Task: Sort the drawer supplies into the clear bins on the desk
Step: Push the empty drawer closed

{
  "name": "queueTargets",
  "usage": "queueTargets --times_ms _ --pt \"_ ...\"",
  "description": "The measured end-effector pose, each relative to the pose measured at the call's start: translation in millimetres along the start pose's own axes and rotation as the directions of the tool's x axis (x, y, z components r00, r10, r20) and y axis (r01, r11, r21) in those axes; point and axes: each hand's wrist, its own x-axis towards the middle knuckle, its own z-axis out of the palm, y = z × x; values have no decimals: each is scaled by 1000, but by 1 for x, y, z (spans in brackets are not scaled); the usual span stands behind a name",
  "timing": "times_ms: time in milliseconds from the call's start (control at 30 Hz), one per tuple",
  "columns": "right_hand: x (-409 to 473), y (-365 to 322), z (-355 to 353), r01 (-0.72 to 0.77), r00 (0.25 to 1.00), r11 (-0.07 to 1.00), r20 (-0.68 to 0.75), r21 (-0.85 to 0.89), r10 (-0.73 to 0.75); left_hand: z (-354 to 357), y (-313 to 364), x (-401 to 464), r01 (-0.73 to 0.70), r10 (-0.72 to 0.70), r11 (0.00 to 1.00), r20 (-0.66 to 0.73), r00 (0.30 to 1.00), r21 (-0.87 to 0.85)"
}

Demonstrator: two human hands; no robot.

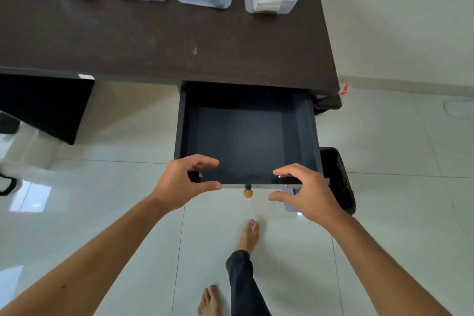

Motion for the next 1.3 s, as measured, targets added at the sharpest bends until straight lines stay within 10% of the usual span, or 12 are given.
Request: queueTargets --times_ms 900,1167,1300 --pt "81 14 -4 273 911 942 -261 -197 -319 -38 -8 80 -293 422 826 -183 888 482" --pt "154 -19 -42 295 697 915 -594 -275 -403 -60 17 143 -329 548 760 -281 788 560" --pt "189 -43 -78 284 874 925 -329 -253 -358 -80 13 169 -357 575 618 -93 813 700"
